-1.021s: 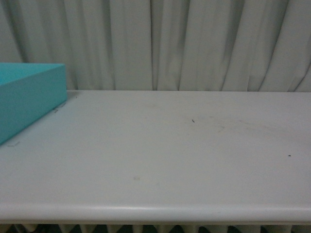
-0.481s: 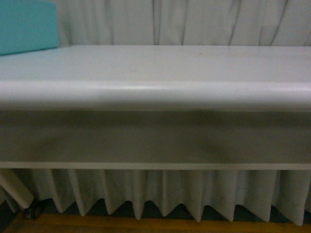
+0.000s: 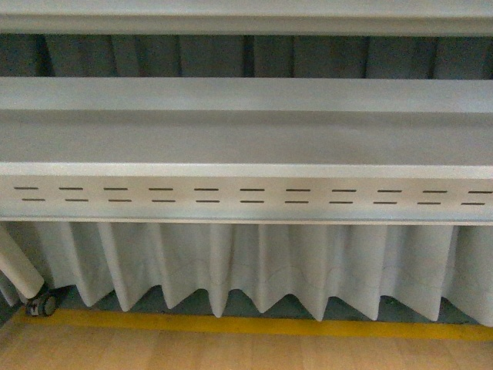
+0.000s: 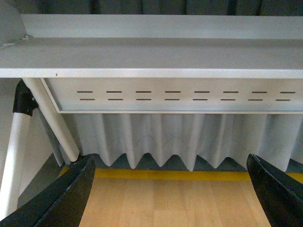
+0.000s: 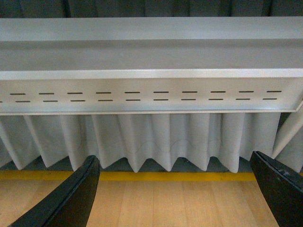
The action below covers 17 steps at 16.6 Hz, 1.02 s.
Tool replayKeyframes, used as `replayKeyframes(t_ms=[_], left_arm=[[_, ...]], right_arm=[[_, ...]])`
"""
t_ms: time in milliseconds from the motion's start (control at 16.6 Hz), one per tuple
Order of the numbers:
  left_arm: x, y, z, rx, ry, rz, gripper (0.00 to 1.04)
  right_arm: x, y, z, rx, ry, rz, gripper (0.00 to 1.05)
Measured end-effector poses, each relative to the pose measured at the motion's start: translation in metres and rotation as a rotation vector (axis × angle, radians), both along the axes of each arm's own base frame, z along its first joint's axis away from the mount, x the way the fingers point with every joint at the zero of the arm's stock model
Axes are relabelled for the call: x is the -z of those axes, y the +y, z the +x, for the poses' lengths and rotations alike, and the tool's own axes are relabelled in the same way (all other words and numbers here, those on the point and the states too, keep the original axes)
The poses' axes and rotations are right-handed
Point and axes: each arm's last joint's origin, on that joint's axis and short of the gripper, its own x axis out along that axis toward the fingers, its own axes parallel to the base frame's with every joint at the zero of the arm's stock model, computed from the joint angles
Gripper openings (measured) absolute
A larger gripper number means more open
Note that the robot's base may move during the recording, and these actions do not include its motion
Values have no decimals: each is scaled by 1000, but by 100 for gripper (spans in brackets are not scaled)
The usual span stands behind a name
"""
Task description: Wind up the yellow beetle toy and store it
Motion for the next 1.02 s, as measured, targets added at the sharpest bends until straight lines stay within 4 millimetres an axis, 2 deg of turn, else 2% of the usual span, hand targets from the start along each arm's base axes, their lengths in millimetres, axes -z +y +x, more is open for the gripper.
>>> replayKeyframes(t_ms=[1021], left_arm=[[0,0,0,0,-2,0,98]], right_arm=[[0,0,0,0,-2,0,98]])
